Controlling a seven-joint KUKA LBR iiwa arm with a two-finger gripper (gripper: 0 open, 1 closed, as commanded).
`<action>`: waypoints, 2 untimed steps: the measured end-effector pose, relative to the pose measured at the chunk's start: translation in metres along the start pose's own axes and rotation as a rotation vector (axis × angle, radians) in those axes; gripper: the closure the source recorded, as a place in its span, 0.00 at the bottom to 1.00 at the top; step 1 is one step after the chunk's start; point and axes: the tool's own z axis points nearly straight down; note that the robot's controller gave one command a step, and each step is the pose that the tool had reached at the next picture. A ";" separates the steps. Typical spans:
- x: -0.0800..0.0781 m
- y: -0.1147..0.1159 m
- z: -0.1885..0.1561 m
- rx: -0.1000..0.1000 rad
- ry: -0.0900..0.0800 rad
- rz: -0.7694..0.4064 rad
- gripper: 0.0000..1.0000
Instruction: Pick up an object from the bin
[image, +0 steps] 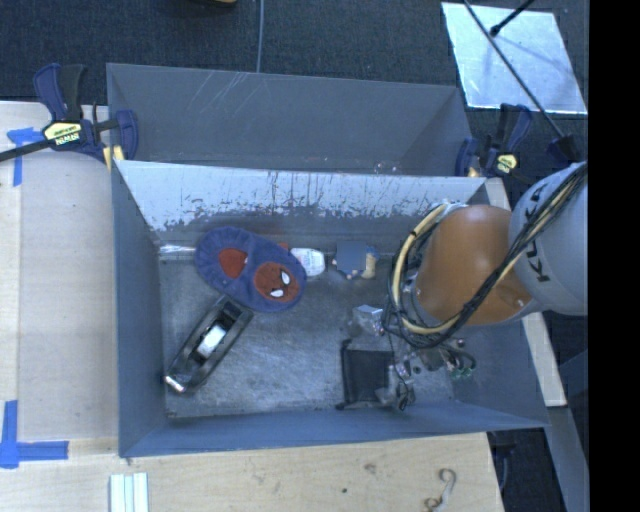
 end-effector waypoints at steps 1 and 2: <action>-0.002 -0.001 -0.004 0.003 -0.008 -0.001 1.00; -0.006 0.005 -0.140 0.006 -0.016 -0.048 1.00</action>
Offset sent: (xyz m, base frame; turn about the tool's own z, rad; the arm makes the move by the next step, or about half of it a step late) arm 0.0000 0.0000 0.0000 0.0000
